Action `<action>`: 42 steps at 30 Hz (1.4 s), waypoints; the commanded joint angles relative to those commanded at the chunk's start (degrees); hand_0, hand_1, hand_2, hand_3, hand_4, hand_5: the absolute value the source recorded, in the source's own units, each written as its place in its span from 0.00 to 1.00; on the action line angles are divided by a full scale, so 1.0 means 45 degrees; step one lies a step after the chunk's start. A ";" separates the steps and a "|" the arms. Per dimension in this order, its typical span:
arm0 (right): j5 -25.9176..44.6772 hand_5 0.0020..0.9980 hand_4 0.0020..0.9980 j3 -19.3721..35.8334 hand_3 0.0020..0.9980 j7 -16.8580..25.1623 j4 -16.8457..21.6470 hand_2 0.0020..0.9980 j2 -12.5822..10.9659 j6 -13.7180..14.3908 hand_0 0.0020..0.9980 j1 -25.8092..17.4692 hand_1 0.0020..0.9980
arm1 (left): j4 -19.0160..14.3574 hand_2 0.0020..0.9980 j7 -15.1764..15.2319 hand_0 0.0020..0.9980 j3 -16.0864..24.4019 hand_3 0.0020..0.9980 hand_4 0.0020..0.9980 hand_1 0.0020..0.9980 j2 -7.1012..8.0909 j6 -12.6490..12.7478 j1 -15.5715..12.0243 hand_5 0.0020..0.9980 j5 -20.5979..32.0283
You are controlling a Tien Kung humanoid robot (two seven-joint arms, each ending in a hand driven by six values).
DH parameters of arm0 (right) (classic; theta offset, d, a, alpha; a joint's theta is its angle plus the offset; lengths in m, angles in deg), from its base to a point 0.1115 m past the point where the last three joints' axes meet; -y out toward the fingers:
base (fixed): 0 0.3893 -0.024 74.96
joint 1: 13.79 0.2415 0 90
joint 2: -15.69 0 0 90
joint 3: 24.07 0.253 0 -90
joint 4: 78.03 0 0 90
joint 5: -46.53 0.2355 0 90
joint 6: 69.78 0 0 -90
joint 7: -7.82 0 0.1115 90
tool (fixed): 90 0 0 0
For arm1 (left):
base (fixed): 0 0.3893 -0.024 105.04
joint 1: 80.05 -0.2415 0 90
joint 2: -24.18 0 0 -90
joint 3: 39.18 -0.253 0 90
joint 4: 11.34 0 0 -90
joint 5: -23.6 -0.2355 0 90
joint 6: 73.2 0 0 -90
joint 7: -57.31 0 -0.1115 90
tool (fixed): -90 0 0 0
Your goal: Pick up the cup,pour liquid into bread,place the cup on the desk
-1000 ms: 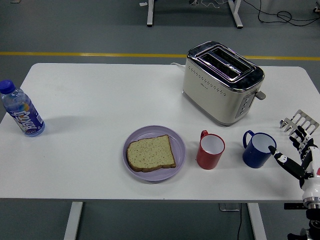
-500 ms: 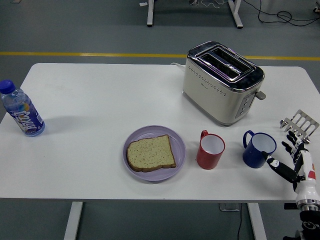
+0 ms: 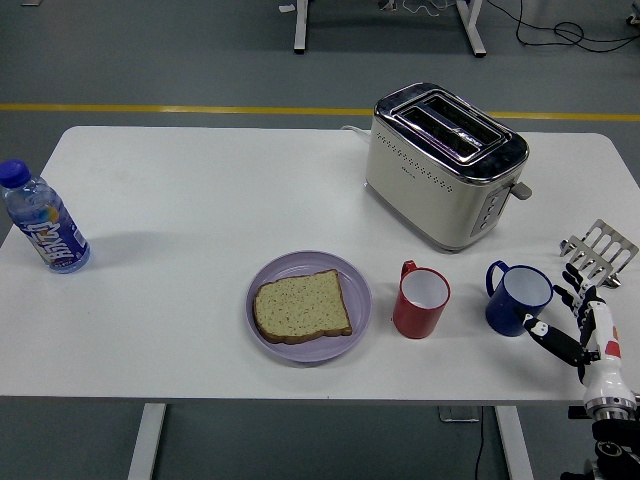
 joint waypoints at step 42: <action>0.0267 0.13 1.00 -0.1245 0.93 0.0057 -0.1705 0.92 0.0384 0.0078 0.93 0.1309 0.83 | 0.0019 0.69 -0.0069 0.68 0.0152 0.55 0.25 0.69 -0.0179 0.0031 -0.0061 1.00 -0.0071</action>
